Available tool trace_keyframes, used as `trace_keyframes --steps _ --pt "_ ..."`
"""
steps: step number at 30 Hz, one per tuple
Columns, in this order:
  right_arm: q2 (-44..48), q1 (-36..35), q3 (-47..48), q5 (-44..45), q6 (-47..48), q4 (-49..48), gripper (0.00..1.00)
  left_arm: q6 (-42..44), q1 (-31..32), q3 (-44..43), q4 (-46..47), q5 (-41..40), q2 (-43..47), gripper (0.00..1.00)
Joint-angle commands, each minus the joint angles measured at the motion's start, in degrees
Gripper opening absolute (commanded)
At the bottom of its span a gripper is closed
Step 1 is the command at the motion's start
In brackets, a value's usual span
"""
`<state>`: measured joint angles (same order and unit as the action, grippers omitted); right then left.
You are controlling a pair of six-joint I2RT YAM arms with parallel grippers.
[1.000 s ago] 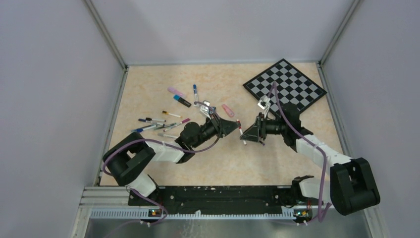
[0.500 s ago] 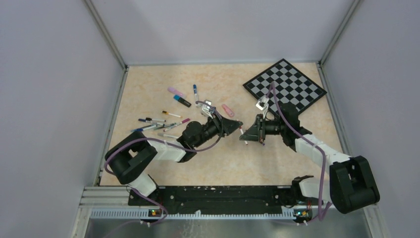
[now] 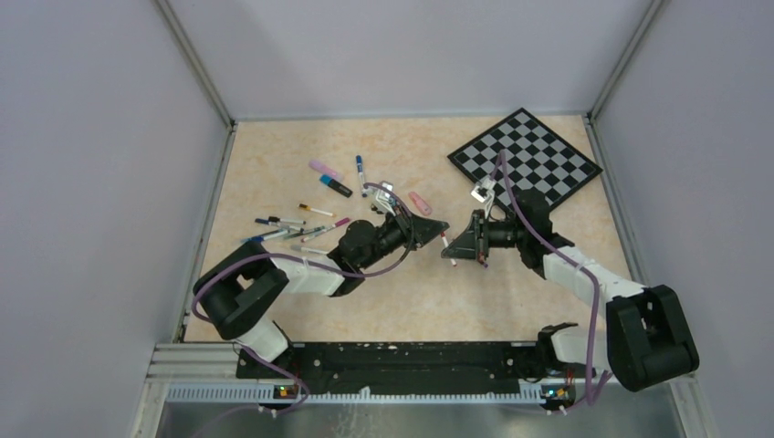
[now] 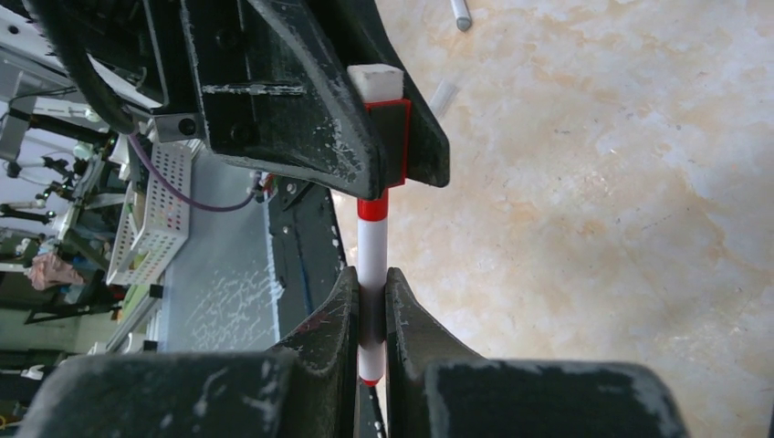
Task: Open the pen caps
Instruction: Open the pen cap from the pen.
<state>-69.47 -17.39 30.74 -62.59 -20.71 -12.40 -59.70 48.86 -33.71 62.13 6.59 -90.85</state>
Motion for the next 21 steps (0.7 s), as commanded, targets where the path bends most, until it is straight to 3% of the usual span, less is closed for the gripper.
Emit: trace_keyframes --steps 1,6,14,21 --pt "-0.47 -0.6 1.7 -0.54 2.19 -0.47 0.0 0.9 0.03 -2.25 -0.77 -0.57 2.17 0.02" --pt "-0.69 -1.0 1.56 -0.35 3.47 0.65 0.0 0.89 -3.05 -4.01 -4.8 -3.28 5.03 0.0" --pt "-2.79 -1.9 1.89 -2.3 3.01 0.89 0.0 1.33 -13.72 -9.72 -7.77 -6.09 8.76 0.0" --pt "-2.52 -1.9 2.0 -3.02 2.87 0.89 0.0 4.29 -17.9 -12.55 -11.55 -7.98 12.09 0.0"
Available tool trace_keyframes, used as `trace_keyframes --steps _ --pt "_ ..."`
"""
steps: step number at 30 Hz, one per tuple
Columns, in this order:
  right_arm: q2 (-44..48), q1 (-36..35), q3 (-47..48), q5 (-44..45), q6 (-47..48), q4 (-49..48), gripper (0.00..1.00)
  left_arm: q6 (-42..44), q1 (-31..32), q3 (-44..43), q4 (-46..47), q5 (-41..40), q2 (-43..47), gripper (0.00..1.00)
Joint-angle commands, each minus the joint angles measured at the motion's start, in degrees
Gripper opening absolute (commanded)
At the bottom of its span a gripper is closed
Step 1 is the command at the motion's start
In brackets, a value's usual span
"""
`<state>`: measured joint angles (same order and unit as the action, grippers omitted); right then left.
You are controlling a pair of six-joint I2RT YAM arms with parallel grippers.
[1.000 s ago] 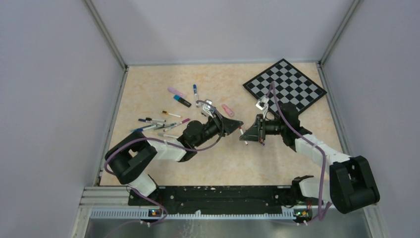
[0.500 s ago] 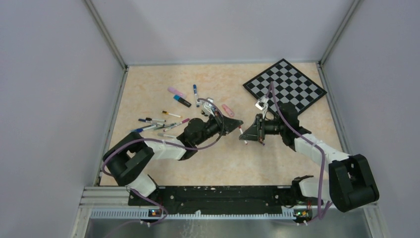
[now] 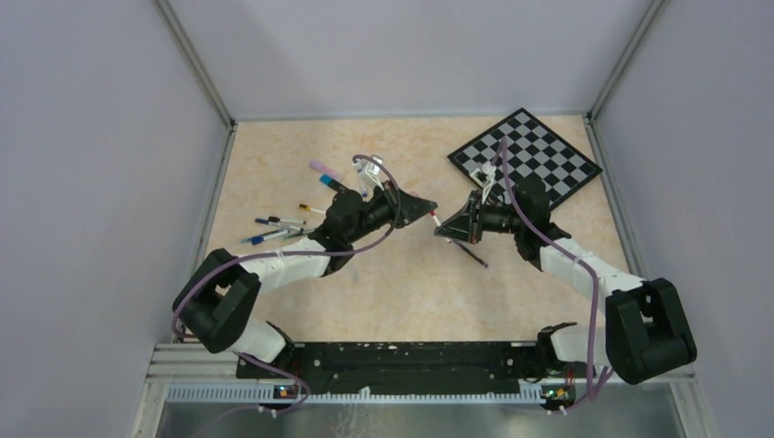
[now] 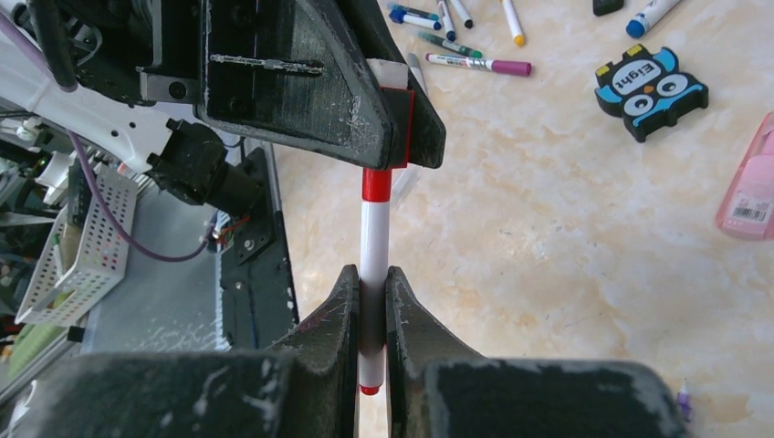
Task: Open the pen caps
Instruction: Open the pen cap from the pen.
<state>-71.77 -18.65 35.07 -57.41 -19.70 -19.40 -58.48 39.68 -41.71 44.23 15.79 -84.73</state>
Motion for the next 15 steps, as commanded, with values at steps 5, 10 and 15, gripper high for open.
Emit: trace_keyframes --steps 5,10,15 --pt "-0.54 -0.66 -2.3 -8.25 2.19 8.13 0.0 2.76 -10.89 -3.53 5.11 -19.99 8.4 0.0" --pt "-1.2 -0.75 -2.15 -8.52 2.96 8.75 0.0 0.64 -12.83 -3.36 4.65 -21.53 9.33 0.0" --pt "-1.94 -1.38 -1.38 -8.17 5.63 11.45 0.0 -1.61 -14.86 -3.85 3.15 -22.66 9.39 0.0"
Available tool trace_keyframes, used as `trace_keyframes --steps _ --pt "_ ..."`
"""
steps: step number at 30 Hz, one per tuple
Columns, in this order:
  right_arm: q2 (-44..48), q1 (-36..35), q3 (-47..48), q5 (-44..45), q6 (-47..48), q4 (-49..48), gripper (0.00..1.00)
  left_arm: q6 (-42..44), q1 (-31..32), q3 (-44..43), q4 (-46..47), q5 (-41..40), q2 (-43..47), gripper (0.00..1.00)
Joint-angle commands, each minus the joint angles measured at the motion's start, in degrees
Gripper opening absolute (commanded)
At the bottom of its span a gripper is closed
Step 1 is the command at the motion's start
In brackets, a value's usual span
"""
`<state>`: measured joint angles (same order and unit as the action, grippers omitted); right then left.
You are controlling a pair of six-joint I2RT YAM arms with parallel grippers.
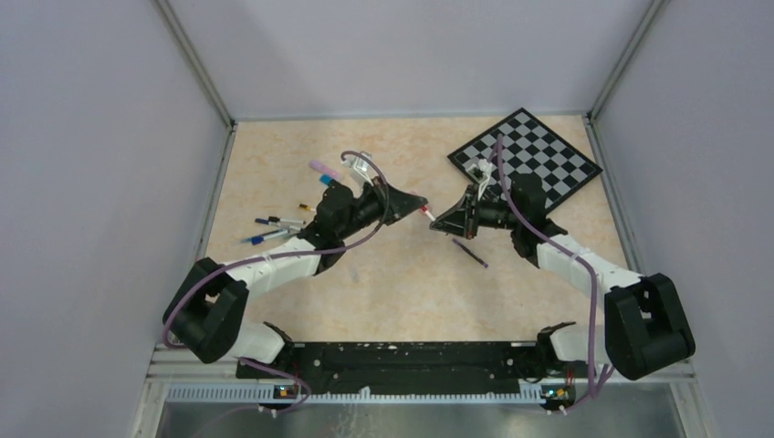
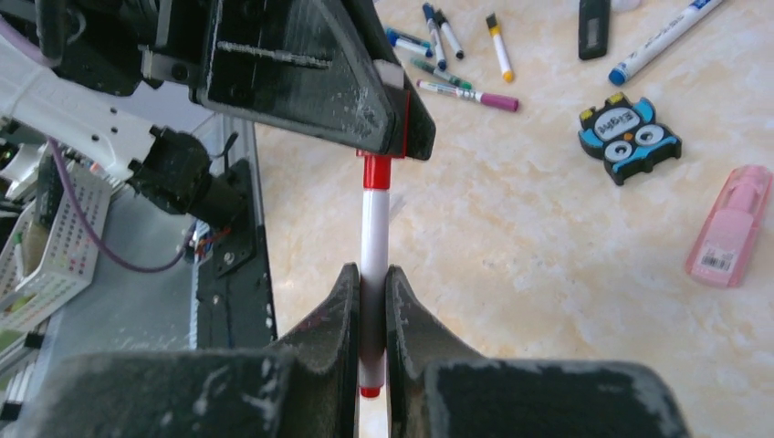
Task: Open the pen caps
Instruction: Open the pen cap from the pen, then place the pen at the center of the board.
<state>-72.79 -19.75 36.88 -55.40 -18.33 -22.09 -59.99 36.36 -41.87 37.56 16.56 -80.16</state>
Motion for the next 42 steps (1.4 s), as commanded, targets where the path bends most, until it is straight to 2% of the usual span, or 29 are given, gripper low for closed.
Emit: trace_keyframes --steps 1,10,13,16,19,25,29,34,42 --pt "-1.06 -0.49 -3.05 -10.07 4.7 14.5 0.0 -0.62 -12.1 -3.64 9.91 -23.79 4.88 0.0" --pt "-1.65 -0.96 -1.53 -10.32 7.63 17.91 0.0 -1.13 -15.44 -4.53 7.58 -24.76 6.13 0.0" --pt "-0.8 -0.74 0.43 -7.18 13.01 23.46 0.0 0.36 -16.14 -3.72 7.35 -23.14 7.22 0.0" --pt "0.57 1.65 4.64 0.93 26.51 34.49 0.0 4.05 -16.57 -2.62 3.43 -18.04 9.81 0.0" --pt "1.42 6.92 6.36 7.16 33.89 39.64 0.0 10.1 -16.68 -0.51 -2.38 -9.36 14.61 0.0" --pt "0.74 10.86 5.88 19.95 37.63 41.52 0.0 18.26 -16.69 3.1 -21.02 8.08 23.06 0.0" --pt "-3.55 11.08 6.95 24.13 37.79 42.15 0.04 22.22 -16.44 5.84 -32.24 13.04 27.19 0.0" --pt "-7.18 11.56 7.74 25.97 37.44 42.12 0.08 24.01 -15.44 10.62 -39.04 12.68 30.08 0.0" --pt "-11.57 11.6 8.89 25.72 37.44 42.87 0.14 23.26 -14.54 18.85 -38.61 9.42 29.9 0.0"
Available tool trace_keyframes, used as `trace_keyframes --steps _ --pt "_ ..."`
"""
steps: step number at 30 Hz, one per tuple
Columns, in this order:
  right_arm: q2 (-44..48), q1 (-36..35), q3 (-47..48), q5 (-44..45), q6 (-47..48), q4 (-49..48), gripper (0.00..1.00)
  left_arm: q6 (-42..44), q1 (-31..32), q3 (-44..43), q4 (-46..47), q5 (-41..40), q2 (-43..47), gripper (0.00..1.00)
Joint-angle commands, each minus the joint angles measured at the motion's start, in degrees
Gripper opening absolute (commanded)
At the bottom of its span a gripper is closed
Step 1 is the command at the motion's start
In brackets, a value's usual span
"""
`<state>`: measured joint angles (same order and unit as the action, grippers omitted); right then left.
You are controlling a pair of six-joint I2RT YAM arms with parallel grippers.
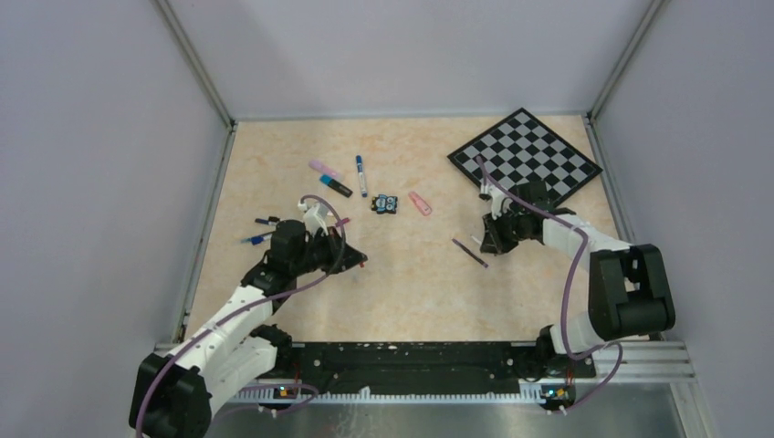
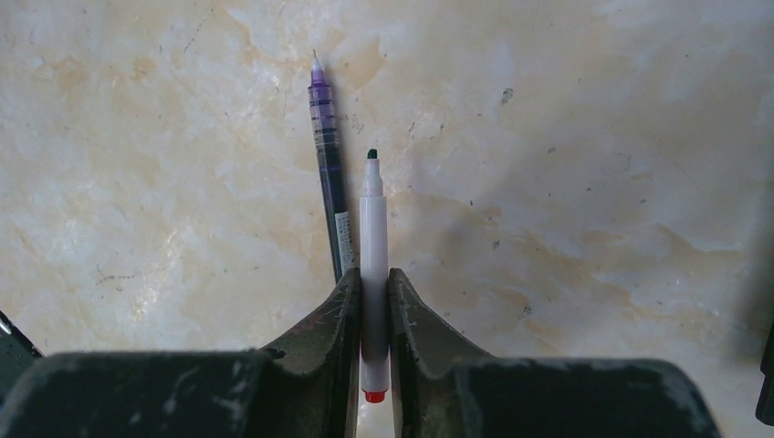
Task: Open the pen caps
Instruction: Place the pen at the center of the board.
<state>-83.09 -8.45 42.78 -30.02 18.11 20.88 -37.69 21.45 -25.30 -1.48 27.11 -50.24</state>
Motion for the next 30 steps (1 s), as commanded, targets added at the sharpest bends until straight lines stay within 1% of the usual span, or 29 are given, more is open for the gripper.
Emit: trace_keyframes --steps 1,9,16,20,23,30 --pt "-1.77 0.35 3.12 0.25 0.97 0.06 0.16 1.04 0.5 2.76 0.68 -1.47 -0.65 0.0" --pt "-4.23 0.31 4.23 -0.27 0.95 1.06 0.29 1.73 3.08 2.01 0.46 -5.36 -7.25 0.0" --pt "-2.48 0.32 4.71 -0.55 1.78 1.91 0.35 1.24 7.42 -1.44 -3.42 -13.09 -13.41 0.0" --pt "-0.92 0.39 4.76 -1.24 2.15 2.23 0.36 -0.26 9.33 -5.22 -7.88 -19.42 -17.79 0.01" --pt "-0.2 0.46 4.85 -1.91 2.28 2.49 0.36 -1.52 10.77 -7.82 -10.42 -22.27 -21.63 0.04" --pt "1.37 0.64 4.93 -3.16 2.28 2.83 0.36 -1.12 11.97 -11.98 -12.84 -24.5 -27.59 0.1"
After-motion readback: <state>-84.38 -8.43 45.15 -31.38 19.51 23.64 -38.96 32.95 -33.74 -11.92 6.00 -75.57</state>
